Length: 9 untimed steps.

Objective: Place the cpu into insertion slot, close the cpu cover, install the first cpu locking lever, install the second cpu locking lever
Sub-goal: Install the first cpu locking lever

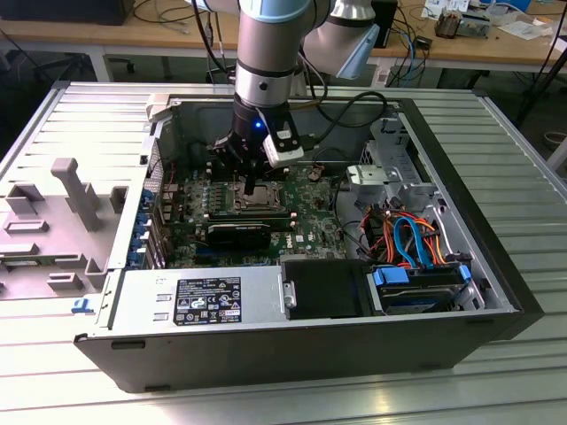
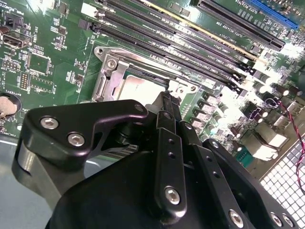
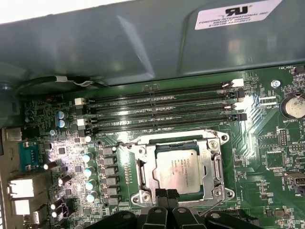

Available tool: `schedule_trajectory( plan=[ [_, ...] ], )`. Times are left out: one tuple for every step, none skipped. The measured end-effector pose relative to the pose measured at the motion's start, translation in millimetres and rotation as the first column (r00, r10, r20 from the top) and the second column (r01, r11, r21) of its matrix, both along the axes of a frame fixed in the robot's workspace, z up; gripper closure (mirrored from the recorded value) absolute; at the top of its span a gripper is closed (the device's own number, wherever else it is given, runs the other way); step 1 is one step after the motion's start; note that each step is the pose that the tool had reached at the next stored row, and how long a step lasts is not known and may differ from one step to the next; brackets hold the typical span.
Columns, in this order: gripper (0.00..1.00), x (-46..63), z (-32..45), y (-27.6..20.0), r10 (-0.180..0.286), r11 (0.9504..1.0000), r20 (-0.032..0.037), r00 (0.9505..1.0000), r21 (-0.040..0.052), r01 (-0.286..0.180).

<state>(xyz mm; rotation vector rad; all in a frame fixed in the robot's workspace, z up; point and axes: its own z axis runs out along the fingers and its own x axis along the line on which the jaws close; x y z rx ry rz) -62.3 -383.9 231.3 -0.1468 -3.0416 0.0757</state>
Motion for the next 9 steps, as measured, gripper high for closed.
schedule_trajectory(
  plan=[
    [0.89,0.0,0.0,0.0,0.002,1.0,-0.0001,1.0,0.0,-0.002],
    [0.89,0.0,0.0,0.0,0.003,1.0,0.0,1.0,0.0,-0.003],
    [0.89,0.0,0.0,0.0,0.005,1.0,0.0,1.0,0.0,-0.005],
    [0.89,0.0,0.0,0.0,0.009,1.0,-0.0001,1.0,0.0,-0.009],
    [0.89,0.0,0.0,0.0,0.01,0.9999,0.0,0.9999,0.0,-0.01],
    [0.89,0.0,0.0,0.0,0.012,0.9999,-0.0001,0.9999,0.0,-0.012],
    [0.89,0.0,0.0,0.0,0.013,0.9999,0.0,0.9999,0.0,-0.013],
    [0.89,0.0,0.0,0.0,0.015,0.9999,0.0,0.9999,0.0,-0.015],
    [0.89,0.0,0.0,0.0,0.017,0.9999,0.0,0.9999,0.0,-0.017]
  ],
)
